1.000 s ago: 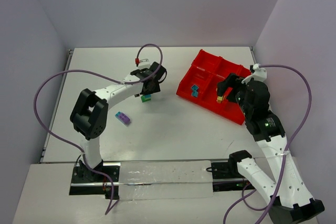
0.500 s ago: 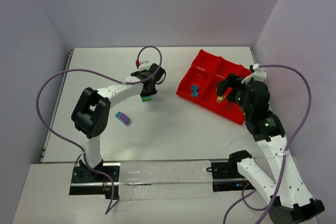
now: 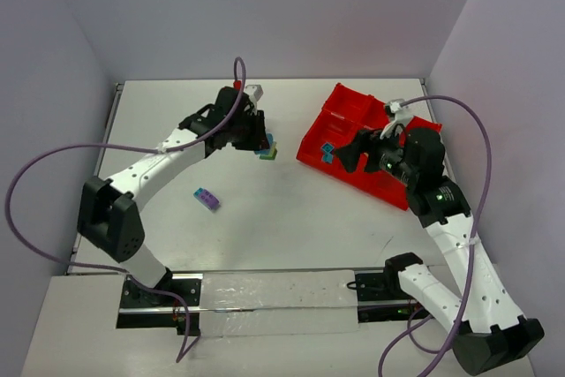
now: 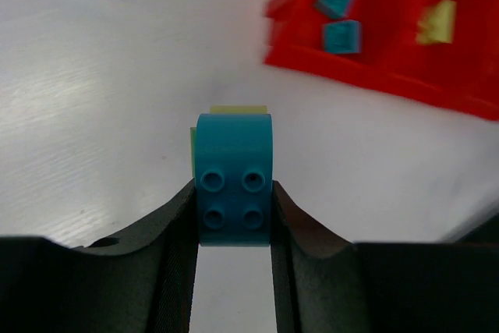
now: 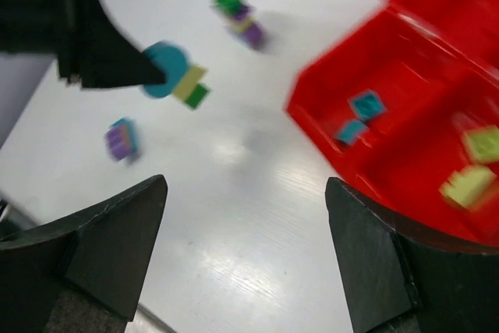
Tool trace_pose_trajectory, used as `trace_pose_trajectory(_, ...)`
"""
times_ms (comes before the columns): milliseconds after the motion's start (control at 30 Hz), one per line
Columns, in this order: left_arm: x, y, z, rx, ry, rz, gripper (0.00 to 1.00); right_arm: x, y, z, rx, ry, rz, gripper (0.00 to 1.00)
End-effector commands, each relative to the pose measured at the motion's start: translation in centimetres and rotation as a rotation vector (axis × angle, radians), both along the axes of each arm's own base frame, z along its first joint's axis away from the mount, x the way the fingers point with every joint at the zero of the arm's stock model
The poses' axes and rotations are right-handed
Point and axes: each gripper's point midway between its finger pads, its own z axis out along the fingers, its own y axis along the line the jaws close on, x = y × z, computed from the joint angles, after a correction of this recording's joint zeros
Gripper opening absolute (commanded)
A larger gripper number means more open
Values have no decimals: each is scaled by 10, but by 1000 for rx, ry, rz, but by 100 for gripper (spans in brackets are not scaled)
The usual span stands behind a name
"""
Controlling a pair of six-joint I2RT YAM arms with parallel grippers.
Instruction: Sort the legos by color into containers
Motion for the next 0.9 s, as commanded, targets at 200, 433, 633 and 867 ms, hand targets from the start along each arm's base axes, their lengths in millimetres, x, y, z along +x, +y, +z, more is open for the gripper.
trace_pose_trajectory(200,-68,-72,108,-425,-100,-646,0,-22,101,27,-210,-250,482,85)
trace_pose_trajectory(433,-72,-76,118,-470,-102,-673,0,4,114,-4,-384,-189,404,83)
trace_pose_trajectory(633,-75,-77,122,-480,-107,-687,0,12,112,-7,-381,-157,332,83)
trace_pose_trajectory(867,-86,-72,125,-475,-145,-754,0,-13,114,16,-216,-198,424,87)
